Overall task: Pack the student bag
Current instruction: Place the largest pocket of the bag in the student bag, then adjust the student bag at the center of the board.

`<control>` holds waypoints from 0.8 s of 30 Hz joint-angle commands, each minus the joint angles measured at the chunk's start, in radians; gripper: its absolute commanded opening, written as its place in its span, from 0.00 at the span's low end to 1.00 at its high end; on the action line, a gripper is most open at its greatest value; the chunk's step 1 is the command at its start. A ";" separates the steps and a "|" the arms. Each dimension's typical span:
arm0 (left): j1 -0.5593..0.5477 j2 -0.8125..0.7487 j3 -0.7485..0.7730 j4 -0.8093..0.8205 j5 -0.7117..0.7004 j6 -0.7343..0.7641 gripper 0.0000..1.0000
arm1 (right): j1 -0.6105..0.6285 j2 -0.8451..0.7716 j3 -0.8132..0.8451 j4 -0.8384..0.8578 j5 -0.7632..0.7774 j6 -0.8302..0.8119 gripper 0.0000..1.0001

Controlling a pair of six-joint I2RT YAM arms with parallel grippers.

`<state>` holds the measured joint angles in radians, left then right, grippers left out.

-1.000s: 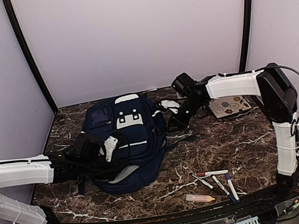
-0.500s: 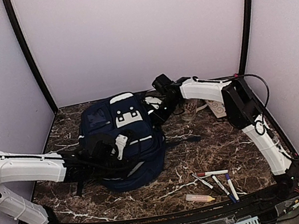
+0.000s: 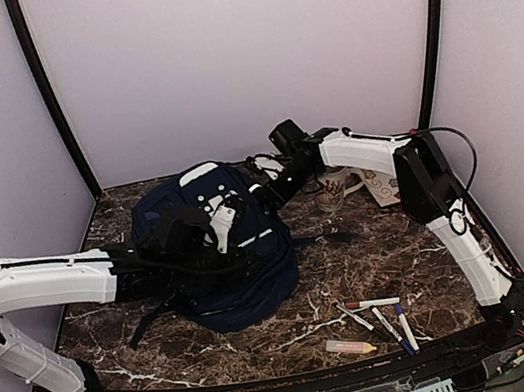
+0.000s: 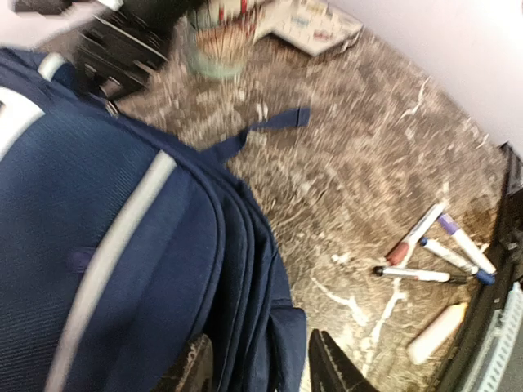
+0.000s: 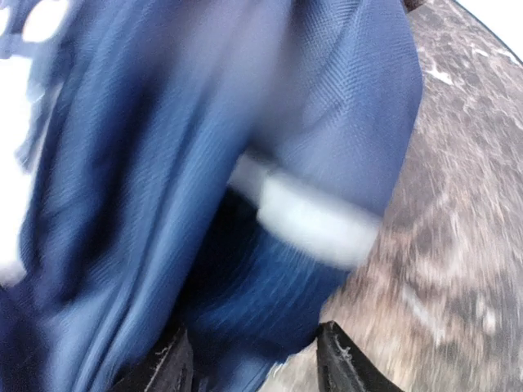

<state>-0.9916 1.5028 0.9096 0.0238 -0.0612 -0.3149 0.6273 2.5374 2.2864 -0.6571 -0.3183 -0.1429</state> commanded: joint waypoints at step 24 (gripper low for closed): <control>0.197 -0.647 -0.375 -0.466 -0.184 -0.270 0.69 | 0.334 -0.713 -0.951 0.048 -0.117 -0.292 0.49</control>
<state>-0.8085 0.8242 0.5648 -0.4213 -0.2634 -0.5312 0.9142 1.8099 1.3376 -0.6384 -0.4309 -0.4095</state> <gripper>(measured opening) 0.686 0.502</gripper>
